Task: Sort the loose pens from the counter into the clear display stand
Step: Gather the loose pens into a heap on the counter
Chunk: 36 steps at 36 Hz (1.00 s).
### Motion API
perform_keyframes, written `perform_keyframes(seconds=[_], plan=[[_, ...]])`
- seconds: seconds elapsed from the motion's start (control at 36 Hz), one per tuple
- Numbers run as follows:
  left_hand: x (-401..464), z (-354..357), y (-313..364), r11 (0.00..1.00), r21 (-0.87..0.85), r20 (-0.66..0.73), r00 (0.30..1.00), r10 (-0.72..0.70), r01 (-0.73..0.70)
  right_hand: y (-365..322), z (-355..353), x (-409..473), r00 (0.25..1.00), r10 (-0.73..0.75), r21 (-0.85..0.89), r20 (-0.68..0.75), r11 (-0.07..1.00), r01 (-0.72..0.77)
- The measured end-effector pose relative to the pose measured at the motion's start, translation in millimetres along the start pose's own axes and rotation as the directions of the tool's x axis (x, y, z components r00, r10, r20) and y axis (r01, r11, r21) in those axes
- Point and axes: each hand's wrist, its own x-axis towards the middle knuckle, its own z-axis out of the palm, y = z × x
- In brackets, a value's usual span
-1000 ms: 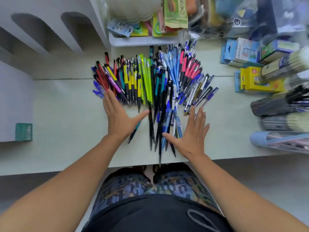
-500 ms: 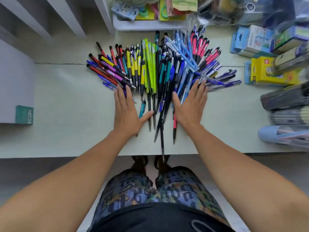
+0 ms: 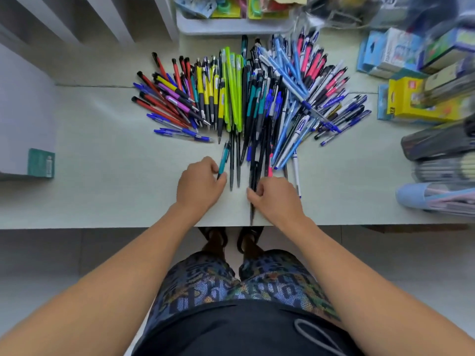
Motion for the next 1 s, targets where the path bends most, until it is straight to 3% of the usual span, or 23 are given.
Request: perform_keyframes(seconds=[0.08, 0.39, 0.44, 0.53, 0.58, 0.64, 0.78, 1.0], plan=[[14.4, 2.2, 16.0, 0.993, -0.093, 0.051, 0.997, -0.064, 0.068, 8.0, -6.7, 17.7, 0.992, 0.067, 0.153, -0.103, 0.987, -0.051], [33.0, -7.9, 58.9, 0.928, -0.328, 0.044, 0.984, -0.171, 0.175, 12.3, -18.1, 38.7, 0.943, 0.105, 0.245, -0.315, 0.969, -0.025], [22.1, -14.4, 45.5, 0.940, -0.310, -0.005, 0.988, -0.155, 0.146, 14.4, -19.8, 21.6, 0.890, 0.112, 0.242, -0.441, 0.970, -0.002], [11.1, -24.2, 19.1, 0.920, -0.364, -0.223, 0.945, -0.238, 0.146, 21.0, -12.6, 1.3, 0.805, 0.147, 0.228, -0.575, 0.974, -0.015], [15.6, -27.3, 5.1, 0.859, -0.453, -0.288, 0.872, -0.395, 0.239, 27.6, 0.8, -1.4, 0.858, 0.180, 0.192, -0.482, 0.977, -0.097], [24.4, -26.1, -3.4, 0.780, -0.531, -0.233, 0.828, -0.511, 0.332, 32.7, 18.6, -0.1, 0.917, 0.155, 0.106, -0.367, 0.987, -0.124], [43.7, -11.2, 14.2, 0.814, -0.549, -0.186, 0.922, -0.339, 0.189, 28.3, 38.3, 17.4, 0.934, 0.059, -0.052, -0.352, 0.995, -0.082], [74.2, 0.9, 34.4, 0.791, -0.597, -0.234, 0.915, -0.329, 0.132, 7.3, 4.9, 70.3, 0.922, 0.183, 0.160, -0.342, 0.978, -0.134]])
